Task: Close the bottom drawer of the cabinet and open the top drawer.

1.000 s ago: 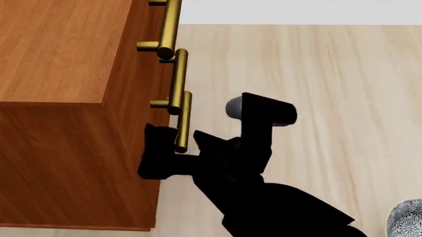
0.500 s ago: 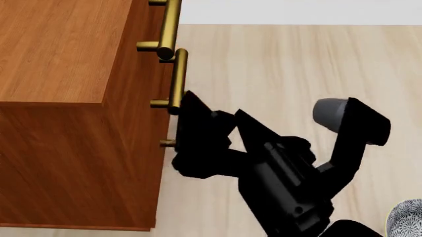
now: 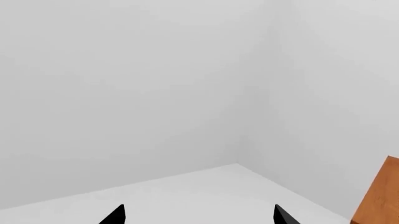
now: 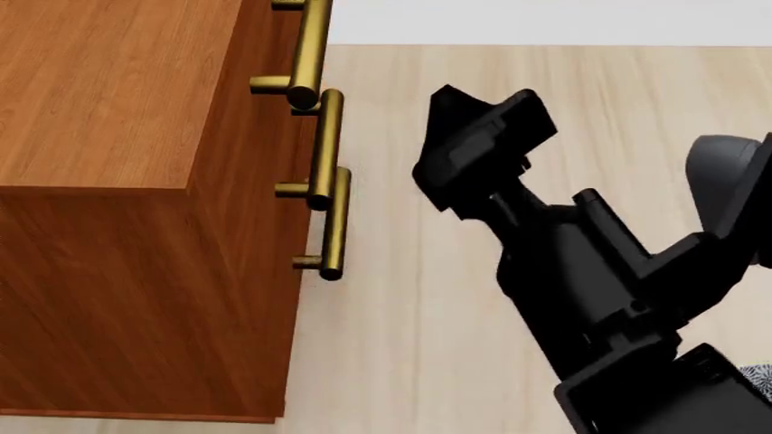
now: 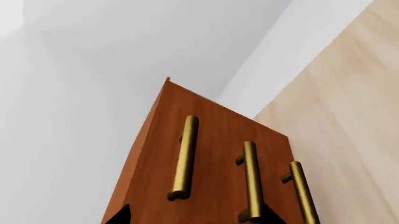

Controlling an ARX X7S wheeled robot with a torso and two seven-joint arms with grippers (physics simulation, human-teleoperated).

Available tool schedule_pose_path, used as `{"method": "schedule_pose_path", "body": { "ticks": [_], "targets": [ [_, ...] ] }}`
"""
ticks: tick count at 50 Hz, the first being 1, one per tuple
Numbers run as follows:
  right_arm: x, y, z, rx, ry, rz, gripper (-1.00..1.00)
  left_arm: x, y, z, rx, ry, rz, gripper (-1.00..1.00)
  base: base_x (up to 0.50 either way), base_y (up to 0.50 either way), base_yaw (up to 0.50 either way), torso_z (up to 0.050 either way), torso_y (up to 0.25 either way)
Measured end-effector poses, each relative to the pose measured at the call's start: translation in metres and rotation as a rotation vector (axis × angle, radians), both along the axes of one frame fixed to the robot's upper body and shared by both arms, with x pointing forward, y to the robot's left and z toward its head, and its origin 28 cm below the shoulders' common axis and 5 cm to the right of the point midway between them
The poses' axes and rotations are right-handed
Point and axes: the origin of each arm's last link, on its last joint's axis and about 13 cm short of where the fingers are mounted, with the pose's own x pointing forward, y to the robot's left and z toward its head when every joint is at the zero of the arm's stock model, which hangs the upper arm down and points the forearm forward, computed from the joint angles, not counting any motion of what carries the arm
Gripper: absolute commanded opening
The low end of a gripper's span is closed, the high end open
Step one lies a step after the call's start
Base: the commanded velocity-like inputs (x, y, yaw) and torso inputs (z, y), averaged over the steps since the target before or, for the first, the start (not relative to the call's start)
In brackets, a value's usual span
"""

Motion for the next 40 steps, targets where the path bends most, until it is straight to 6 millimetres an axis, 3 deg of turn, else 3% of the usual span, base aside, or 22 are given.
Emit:
{"method": "schedule_pose_path", "body": {
  "ticks": [22, 40],
  "targets": [
    [0.011, 0.001, 0.041, 0.088, 0.110, 0.168, 1.00, 0.000, 0.000, 0.000, 0.009, -0.003, 0.002, 1.00, 0.00, 0.00, 0.00, 0.000, 0.000],
    [0.031, 0.010, 0.043, 0.160, 0.237, 0.222, 1.00, 0.000, 0.000, 0.001, 0.008, -0.005, 0.002, 1.00, 0.00, 0.00, 0.00, 0.000, 0.000]
  ]
}}
